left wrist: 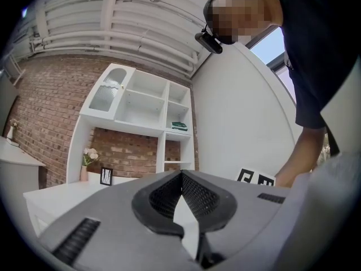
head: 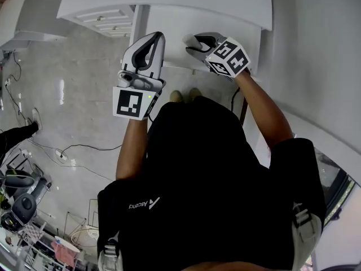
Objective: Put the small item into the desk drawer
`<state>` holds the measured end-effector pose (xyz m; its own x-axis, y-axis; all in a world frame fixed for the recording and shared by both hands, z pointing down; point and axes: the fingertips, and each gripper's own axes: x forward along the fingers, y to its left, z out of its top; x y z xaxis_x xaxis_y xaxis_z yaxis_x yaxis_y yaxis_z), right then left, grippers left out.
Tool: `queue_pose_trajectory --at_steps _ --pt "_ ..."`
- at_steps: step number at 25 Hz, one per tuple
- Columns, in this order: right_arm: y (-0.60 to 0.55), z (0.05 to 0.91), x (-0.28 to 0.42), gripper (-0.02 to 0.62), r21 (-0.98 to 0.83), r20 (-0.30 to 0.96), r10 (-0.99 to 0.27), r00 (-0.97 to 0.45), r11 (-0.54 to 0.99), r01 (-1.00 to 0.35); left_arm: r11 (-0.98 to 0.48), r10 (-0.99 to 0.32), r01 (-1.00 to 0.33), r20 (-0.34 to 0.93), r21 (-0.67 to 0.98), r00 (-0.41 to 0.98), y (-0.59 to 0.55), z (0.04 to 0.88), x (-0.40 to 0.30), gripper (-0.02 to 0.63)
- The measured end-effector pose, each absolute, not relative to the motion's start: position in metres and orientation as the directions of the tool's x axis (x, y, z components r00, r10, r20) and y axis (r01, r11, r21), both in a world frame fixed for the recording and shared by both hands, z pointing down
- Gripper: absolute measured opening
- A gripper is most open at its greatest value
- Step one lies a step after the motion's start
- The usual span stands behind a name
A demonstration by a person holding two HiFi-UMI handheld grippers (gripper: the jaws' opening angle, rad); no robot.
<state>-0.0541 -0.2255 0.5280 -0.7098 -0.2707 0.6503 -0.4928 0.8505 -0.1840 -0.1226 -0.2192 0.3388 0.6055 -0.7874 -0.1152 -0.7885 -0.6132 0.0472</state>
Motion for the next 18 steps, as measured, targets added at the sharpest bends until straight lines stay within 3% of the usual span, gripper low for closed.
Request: queue_pose_trajectory --at_steps 18 --pt "-0.239 0.643 -0.041 0.178 -0.256 0.85 -0.048 -0.525 0.833 -0.491 -0.584 -0.812 -0.809 -0.063 0.063 0.581 -0.247 0.36 -0.123 -0.002"
